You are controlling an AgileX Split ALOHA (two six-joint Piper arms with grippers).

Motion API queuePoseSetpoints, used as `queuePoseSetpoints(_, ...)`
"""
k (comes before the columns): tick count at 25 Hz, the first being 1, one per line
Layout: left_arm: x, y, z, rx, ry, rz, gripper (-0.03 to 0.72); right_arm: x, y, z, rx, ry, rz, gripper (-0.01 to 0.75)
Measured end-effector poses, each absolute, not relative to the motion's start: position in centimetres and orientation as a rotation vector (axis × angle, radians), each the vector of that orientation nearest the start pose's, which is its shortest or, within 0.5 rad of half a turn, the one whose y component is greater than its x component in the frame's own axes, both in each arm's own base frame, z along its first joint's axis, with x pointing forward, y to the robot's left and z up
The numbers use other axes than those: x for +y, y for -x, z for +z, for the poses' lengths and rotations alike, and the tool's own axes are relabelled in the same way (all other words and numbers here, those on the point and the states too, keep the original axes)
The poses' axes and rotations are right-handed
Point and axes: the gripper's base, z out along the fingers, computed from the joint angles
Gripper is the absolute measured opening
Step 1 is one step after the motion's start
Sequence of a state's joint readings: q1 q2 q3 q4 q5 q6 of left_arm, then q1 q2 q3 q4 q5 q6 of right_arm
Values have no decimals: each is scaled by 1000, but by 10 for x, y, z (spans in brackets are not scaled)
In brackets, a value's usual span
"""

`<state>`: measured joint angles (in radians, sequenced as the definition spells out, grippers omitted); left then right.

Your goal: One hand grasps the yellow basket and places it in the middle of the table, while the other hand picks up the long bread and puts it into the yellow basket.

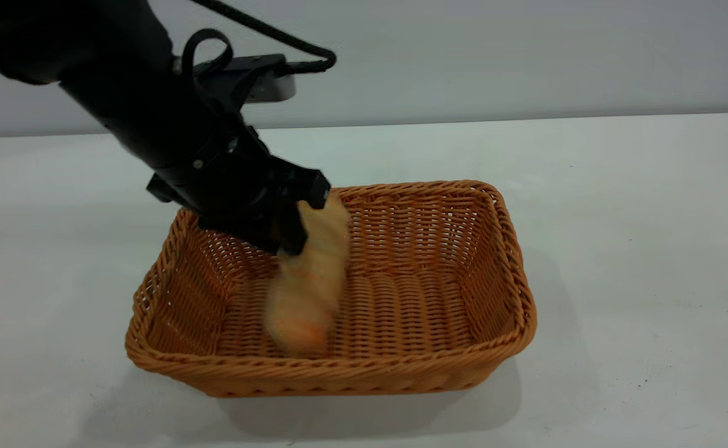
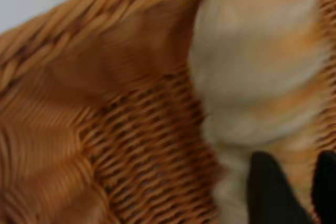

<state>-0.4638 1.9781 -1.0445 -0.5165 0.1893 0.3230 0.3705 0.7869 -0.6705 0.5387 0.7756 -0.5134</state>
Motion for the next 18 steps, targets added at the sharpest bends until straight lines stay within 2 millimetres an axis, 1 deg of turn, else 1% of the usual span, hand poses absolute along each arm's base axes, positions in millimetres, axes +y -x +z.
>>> queuePoseSetpoints(3, -180, -339, 122, 2567, -402, -363, 522, 82, -121, 308, 2187, 737, 553, 546)
queuePoseSetpoints(5, -180, -340, 126, 2564, -419, -367, 612, 81, -120, 307, 2194, 751, 539, 546)
queuePoseSetpoints(7, -177, -337, 135, 2561, -500, -355, 661, 80, -119, 305, 2213, 777, 516, 546)
queuePoseSetpoints(9, -173, -334, 151, 2535, -601, -336, 667, 78, -117, 303, 2238, 794, 502, 546)
queuePoseSetpoints(11, -165, -330, 175, 2499, -648, -325, 655, 76, -114, 304, 2246, 794, 482, 546)
queuePoseSetpoints(12, -160, -329, 187, 2483, -646, -324, 641, 74, -111, 305, 2241, 787, 472, 546)
queuePoseSetpoints(15, -140, -321, 230, 2415, -606, -327, 589, 65, -98, 313, 2201, 751, 422, 546)
queuePoseSetpoints(18, -116, -305, 274, 2353, -560, -330, 545, 52, -80, 318, 2176, 711, 357, 546)
